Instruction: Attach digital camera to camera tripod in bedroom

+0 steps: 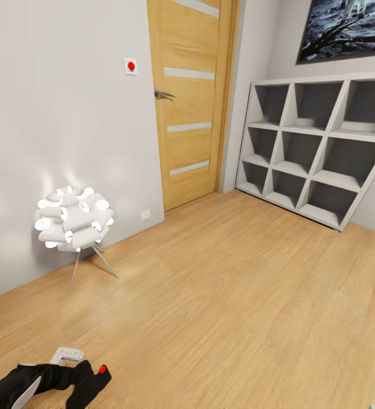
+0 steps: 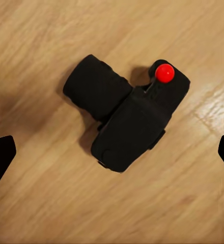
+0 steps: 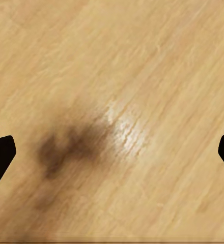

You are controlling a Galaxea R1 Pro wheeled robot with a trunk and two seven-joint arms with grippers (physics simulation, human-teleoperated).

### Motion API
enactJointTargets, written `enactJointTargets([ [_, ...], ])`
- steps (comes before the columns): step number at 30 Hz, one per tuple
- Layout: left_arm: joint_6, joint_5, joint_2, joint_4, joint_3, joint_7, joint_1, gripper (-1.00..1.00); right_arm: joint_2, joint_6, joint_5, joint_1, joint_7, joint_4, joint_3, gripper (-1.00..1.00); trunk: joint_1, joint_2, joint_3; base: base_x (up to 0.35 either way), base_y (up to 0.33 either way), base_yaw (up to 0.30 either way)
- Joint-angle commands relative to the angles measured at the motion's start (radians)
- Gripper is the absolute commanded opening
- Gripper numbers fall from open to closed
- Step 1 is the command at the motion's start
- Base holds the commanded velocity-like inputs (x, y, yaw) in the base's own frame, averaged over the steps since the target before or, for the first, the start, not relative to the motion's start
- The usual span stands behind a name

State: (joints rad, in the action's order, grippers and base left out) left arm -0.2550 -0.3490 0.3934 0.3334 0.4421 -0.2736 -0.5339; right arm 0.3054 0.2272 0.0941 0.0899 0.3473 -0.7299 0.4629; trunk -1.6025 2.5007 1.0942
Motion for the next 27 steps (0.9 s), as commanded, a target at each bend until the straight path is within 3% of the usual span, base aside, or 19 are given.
enactJointTargets([
  [1,0.007,-0.006,0.001,-0.006,0.004,-0.005,0.000,1.00,-0.002,0.004,0.011,0.001,0.009,-0.002,0.005,1.00,0.000,0.001,0.005,0.000,0.000,0.000],
  [13,0.065,0.001,0.002,-0.034,0.004,-0.022,0.000,1.00,-0.013,0.057,0.015,0.001,0.014,-0.079,0.007,1.00,-0.006,0.003,0.051,0.000,0.000,0.000],
  [21,0.070,0.002,0.001,-0.035,0.005,-0.024,0.000,1.00,-0.013,0.302,0.010,0.001,0.020,-0.286,0.008,1.00,-0.009,0.005,0.082,0.000,0.000,0.000],
  [22,0.070,0.002,0.001,-0.036,0.005,-0.024,0.000,1.00,-0.013,0.376,0.008,0.001,0.021,-0.348,0.009,1.00,-0.009,0.005,0.082,0.000,0.000,0.000],
  [27,0.071,0.002,0.001,-0.035,0.006,-0.025,0.000,1.00,-0.013,0.501,0.005,0.001,0.022,-0.482,0.010,1.00,-0.009,0.005,0.082,0.000,0.000,0.000],
])
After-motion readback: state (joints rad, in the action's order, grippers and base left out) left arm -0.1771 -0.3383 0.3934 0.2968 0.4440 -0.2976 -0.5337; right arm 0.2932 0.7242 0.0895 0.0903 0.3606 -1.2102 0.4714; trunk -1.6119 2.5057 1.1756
